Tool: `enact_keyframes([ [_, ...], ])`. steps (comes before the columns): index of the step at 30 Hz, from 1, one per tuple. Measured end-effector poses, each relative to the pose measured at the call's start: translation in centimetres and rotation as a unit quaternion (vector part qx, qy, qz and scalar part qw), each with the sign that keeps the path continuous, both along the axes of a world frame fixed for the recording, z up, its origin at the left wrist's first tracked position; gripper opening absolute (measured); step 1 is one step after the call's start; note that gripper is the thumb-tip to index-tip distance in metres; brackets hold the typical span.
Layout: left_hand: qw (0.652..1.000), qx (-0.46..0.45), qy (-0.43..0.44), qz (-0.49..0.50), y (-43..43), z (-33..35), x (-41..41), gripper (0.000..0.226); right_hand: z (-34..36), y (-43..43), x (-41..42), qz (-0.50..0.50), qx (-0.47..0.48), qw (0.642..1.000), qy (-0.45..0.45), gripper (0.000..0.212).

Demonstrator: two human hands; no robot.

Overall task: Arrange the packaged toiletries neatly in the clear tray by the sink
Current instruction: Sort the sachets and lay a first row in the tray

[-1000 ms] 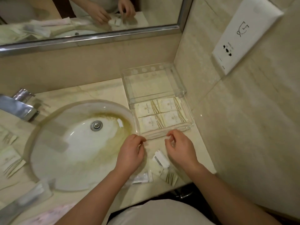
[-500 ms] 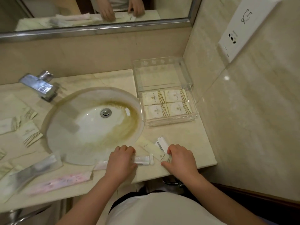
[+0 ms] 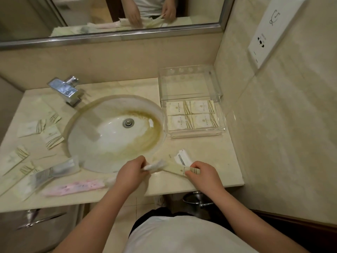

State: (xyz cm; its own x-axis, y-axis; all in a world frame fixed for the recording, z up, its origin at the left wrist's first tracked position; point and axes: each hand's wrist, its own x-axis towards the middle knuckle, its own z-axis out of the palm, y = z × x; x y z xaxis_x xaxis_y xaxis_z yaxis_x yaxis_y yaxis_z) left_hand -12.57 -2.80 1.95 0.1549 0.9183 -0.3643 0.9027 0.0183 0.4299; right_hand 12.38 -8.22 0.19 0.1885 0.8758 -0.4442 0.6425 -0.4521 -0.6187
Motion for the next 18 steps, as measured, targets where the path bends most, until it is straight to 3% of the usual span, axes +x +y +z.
enact_keyframes([
  [3, 0.997, -0.011, -0.062, 0.033, 0.4, 1.2, -0.8, 0.016, 1.3, 0.2, 0.9, -0.115, 0.019, 0.988, 0.097, 0.016],
  [6, 0.987, -0.046, -0.143, 0.059, 1.6, 2.4, -1.2, 0.004, 2.6, 0.8, 1.7, -0.219, 0.013, 0.95, 0.22, 0.017],
  [10, 0.951, -0.13, -0.26, 0.106, 3.4, 4.2, -1.4, 0.017, 3.4, 2.5, 2.2, -0.294, -0.01, 0.903, 0.313, 0.013],
  [14, 0.937, -0.147, -0.293, 0.119, 6.0, 4.9, -0.9, 0.016, 4.0, 4.3, 1.7, -0.356, -0.001, 0.838, 0.413, 0.009],
  [18, 0.945, -0.128, -0.286, 0.097, 8.7, 5.2, 0.6, 0.015, 4.9, 5.6, 1.3, -0.38, 0.014, 0.814, 0.44, 0.007],
])
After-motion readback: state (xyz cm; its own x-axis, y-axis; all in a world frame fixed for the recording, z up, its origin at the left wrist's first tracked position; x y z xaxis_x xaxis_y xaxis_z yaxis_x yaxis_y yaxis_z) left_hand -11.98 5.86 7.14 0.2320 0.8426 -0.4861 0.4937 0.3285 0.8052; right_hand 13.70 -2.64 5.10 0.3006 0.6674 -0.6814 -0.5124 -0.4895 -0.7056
